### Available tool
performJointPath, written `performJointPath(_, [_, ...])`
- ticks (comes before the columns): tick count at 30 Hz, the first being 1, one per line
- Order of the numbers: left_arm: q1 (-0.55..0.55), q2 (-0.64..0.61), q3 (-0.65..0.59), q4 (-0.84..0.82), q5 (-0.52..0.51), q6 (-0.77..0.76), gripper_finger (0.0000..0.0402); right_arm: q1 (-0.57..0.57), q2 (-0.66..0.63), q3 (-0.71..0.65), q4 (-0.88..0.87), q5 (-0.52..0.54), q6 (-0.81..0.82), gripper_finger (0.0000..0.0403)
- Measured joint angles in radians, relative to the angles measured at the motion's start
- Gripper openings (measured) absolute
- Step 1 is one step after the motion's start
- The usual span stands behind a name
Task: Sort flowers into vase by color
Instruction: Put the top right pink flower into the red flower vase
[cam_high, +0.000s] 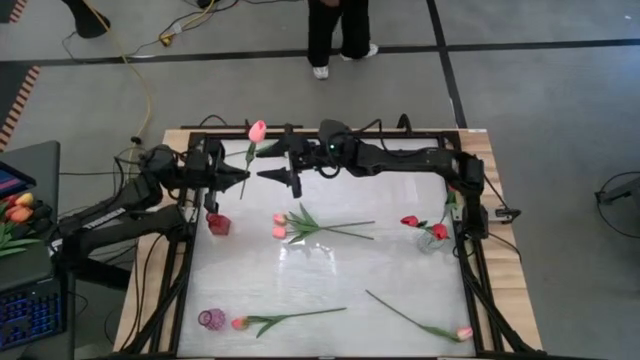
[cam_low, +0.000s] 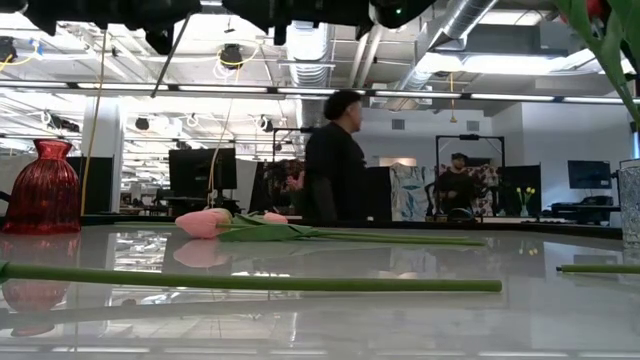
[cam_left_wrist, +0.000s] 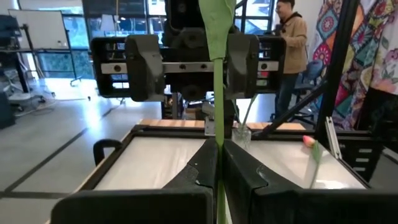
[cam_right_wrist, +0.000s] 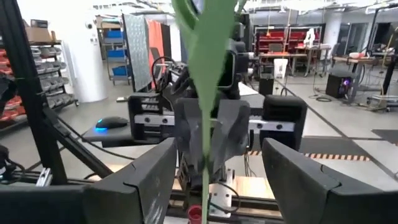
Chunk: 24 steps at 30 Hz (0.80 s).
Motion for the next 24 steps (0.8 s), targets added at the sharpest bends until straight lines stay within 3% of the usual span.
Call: performJointPath(24, [0.0,0.035,0.0,0.005,0.029,-0.037,0.0,-0.013,-0.019,0.001,-0.062,0.006,-0.131,0.0265])
